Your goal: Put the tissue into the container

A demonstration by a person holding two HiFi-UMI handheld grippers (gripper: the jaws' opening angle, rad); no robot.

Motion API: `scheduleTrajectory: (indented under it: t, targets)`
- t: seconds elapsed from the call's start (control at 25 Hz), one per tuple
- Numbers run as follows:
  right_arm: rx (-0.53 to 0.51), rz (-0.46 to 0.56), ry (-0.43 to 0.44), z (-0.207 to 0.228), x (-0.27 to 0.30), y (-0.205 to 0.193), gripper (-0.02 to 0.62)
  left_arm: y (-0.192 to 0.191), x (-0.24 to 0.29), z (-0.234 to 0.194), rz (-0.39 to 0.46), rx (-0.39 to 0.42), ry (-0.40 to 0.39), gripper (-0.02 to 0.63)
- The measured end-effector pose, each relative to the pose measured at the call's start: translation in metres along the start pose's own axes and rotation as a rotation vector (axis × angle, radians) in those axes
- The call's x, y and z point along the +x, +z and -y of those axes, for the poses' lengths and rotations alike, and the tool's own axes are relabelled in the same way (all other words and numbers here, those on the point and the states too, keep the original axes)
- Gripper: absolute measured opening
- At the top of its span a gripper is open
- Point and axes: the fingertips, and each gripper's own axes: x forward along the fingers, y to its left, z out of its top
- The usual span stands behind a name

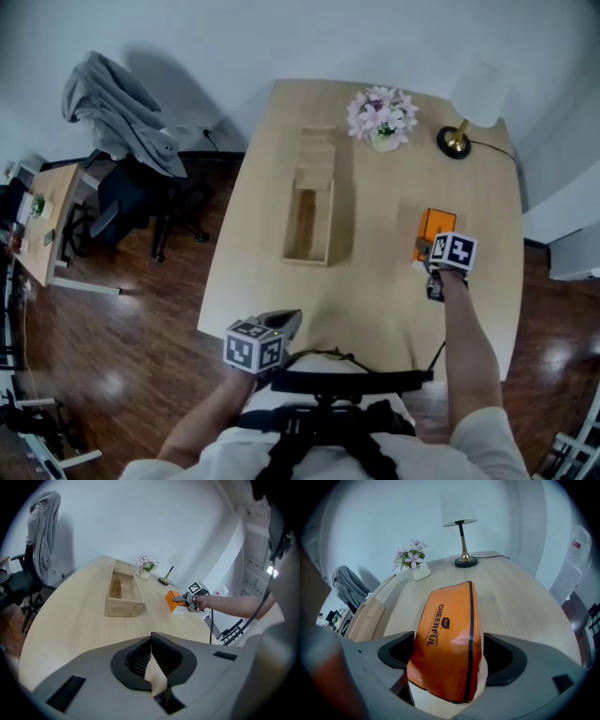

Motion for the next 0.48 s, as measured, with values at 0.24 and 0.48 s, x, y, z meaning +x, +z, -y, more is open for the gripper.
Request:
scheduleTrajectory:
  t: [0.24, 0.48]
  targets:
    - [0.059, 0.014, 0.065, -0.009, 0.009, -0.006, 0.459, 0.006, -0.01, -0.01, 0.016, 0.009, -0.017, 0.0]
    - [0.061, 0.02, 0.004, -0.003, 0.002, -0.002, 0.414, 0.011, -0.017, -0.022, 0.038, 0.0, -0.034, 0.0]
